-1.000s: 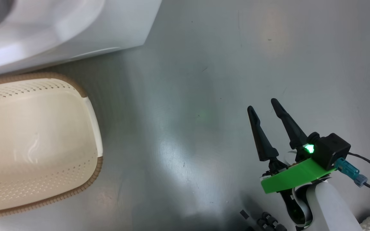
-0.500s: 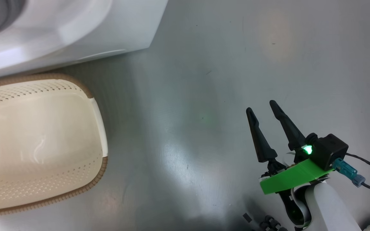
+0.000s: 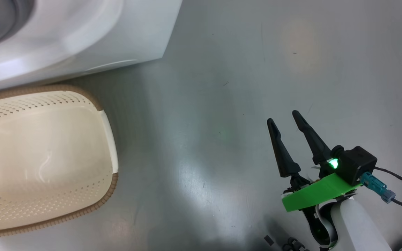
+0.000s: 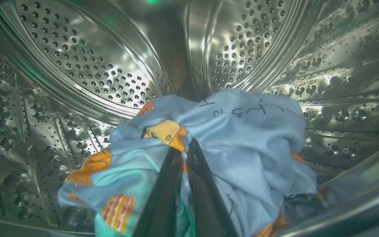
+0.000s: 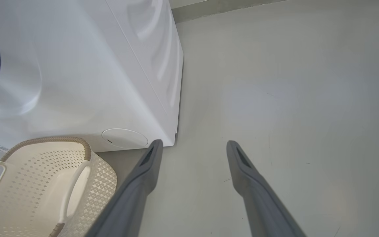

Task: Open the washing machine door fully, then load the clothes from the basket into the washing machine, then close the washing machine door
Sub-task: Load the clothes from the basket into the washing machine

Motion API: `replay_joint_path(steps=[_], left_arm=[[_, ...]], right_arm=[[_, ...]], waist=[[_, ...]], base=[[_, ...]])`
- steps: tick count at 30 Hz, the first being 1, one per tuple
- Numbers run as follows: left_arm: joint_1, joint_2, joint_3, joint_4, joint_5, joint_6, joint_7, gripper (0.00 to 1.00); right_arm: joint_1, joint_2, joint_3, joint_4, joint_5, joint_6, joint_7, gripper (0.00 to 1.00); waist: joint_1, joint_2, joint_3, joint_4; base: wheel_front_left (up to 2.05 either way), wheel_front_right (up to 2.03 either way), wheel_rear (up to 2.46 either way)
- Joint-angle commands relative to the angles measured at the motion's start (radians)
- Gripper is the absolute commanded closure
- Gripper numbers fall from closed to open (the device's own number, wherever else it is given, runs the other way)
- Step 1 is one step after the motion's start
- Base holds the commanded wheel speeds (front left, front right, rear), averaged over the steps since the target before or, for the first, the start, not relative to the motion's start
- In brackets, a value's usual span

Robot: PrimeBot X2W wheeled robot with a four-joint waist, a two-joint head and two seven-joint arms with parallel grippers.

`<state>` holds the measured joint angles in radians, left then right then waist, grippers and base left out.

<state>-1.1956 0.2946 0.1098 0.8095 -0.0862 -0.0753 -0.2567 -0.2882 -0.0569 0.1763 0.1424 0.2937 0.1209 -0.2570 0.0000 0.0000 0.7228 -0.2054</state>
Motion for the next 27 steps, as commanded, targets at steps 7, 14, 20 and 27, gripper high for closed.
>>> replay_joint_path(steps=[7, 14, 20, 27], left_arm=[[-0.015, 0.051, 0.008, -0.002, -0.015, 0.005, -0.005, 0.00], [0.012, 0.044, 0.013, -0.019, -0.019, 0.019, -0.005, 0.00], [0.076, 0.026, 0.021, -0.059, -0.027, 0.020, -0.005, 0.00], [0.172, -0.013, 0.037, -0.121, -0.044, 0.015, -0.005, 0.00]], right_arm=[[0.015, 0.005, 0.020, -0.012, 0.003, 0.010, -0.005, 0.00], [0.005, 0.005, 0.017, -0.010, 0.005, 0.010, -0.005, 0.00], [0.003, 0.005, 0.015, -0.002, 0.007, 0.010, -0.005, 0.00], [0.009, -0.003, 0.003, 0.010, 0.006, 0.010, -0.005, 0.00]], waist=[[0.0000, 0.0000, -0.010, 0.000], [0.0000, 0.0000, -0.031, 0.001], [0.0000, 0.0000, -0.074, 0.006], [0.0000, 0.0000, -0.139, 0.028]], base=[[0.00, 0.00, 0.00], [0.00, 0.00, 0.00], [0.00, 0.00, 0.00], [0.00, 0.00, 0.00]])
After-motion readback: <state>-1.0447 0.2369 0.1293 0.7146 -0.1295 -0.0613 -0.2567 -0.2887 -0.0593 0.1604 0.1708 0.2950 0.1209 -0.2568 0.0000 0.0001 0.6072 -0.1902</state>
